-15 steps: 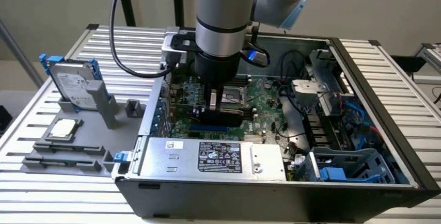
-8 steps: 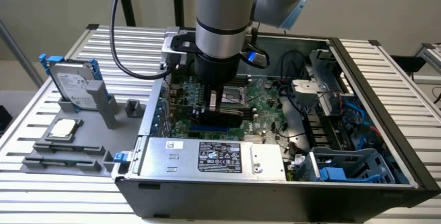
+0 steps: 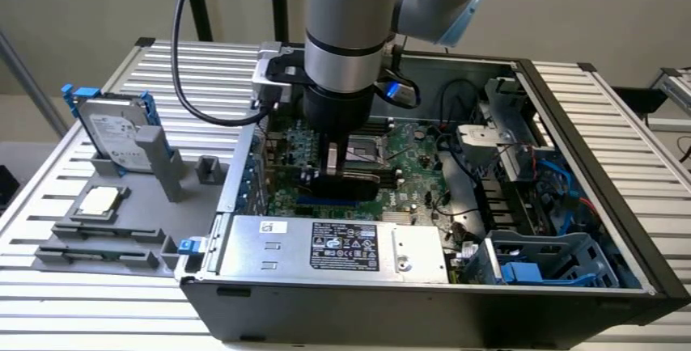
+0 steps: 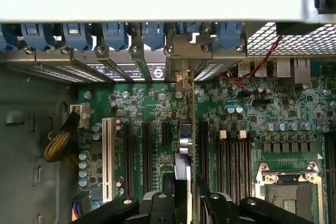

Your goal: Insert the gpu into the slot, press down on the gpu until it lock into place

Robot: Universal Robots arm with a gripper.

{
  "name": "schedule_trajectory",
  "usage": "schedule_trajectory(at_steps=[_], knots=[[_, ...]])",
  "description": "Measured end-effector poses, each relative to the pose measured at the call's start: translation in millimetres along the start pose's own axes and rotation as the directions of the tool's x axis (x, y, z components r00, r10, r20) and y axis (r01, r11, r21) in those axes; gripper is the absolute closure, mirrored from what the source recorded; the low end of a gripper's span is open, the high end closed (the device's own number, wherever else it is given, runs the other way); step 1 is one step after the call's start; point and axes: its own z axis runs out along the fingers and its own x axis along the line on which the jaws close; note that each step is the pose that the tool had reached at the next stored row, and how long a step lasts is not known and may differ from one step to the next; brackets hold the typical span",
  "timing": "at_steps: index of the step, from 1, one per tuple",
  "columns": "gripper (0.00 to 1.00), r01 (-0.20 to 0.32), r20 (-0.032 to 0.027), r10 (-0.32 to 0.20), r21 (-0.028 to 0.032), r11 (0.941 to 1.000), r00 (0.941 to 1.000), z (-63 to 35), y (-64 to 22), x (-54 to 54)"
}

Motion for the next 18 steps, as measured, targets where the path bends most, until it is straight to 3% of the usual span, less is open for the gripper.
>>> schedule_trajectory(at_steps=[12, 18], knots=[[0.74, 0.0, -0.0004, 0.0, -0.0015, 1.0, 1.0, 4.9, -0.1, 0.2], [0.74, 0.0, -0.0001, 0.0, -0.0145, 0.9999, 1.0, 3.1, -0.2, 0.0]])
